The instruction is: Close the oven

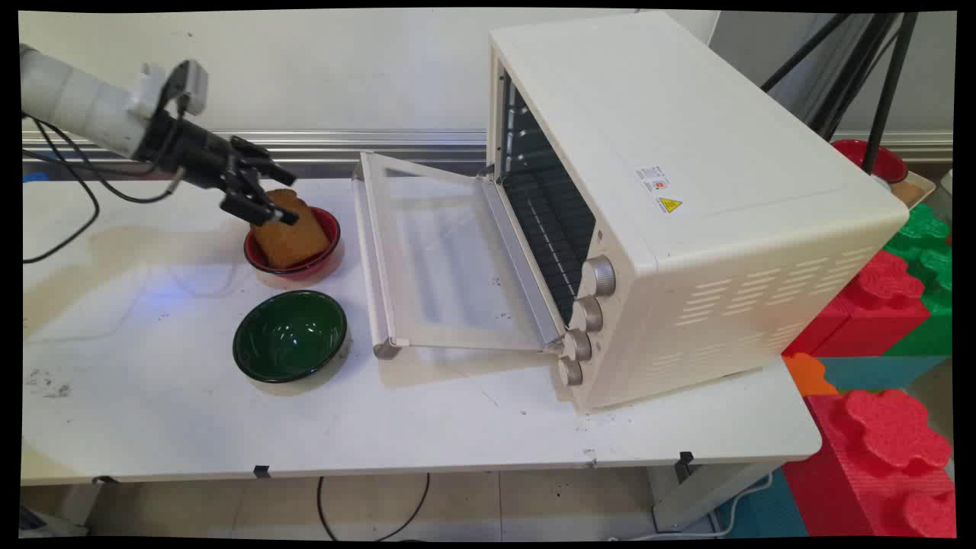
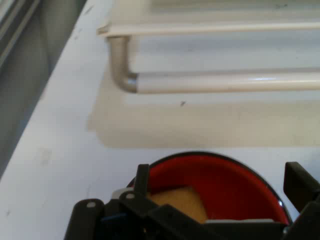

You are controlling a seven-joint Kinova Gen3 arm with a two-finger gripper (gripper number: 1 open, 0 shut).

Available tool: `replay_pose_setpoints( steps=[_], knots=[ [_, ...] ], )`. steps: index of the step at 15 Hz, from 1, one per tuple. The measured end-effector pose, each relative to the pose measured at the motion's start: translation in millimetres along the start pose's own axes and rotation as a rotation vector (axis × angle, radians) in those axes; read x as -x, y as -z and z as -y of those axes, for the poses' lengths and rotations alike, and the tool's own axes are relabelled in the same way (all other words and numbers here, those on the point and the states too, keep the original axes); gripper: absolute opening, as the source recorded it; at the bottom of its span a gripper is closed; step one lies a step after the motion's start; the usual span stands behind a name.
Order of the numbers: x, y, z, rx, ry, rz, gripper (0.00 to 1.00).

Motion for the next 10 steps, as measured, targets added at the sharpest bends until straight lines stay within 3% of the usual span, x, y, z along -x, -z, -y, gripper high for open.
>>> replay_pose_setpoints(
  steps=[6,7,10],
  knots=[
    [-7,-48,-10,0.043,-0.076,0.013,1.0],
    [-7,-53,-12,0.05,-0.086,0.017,0.0],
    [-10,-71,-15,0.065,-0.114,0.02,0.0]
  ],
)
